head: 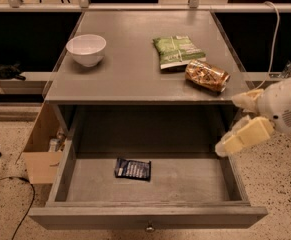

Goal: Pick rxbar blueberry from top drawer and place on counter

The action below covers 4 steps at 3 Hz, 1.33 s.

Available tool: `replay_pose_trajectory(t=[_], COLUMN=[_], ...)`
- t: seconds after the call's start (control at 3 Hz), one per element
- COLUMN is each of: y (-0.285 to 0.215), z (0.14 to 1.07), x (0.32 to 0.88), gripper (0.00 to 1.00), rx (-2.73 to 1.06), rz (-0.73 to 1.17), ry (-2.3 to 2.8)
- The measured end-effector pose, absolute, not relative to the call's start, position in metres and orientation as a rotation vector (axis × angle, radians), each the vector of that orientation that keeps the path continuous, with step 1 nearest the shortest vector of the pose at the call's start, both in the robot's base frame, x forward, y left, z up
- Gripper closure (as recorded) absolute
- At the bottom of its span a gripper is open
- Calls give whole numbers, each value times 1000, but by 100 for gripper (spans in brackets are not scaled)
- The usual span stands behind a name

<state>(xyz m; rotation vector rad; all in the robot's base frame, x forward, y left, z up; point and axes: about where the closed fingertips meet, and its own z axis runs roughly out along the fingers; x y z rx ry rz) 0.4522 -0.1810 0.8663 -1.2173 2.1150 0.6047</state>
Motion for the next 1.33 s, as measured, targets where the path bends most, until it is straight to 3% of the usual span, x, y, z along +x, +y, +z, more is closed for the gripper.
replay_pose_trajectory(t=[0.67, 1.33], y=[-145, -80], z=[785, 671], x=[417, 449], gripper=[0, 0], rx=[-1288, -1329], rz=[723, 704], ry=[2192, 2340])
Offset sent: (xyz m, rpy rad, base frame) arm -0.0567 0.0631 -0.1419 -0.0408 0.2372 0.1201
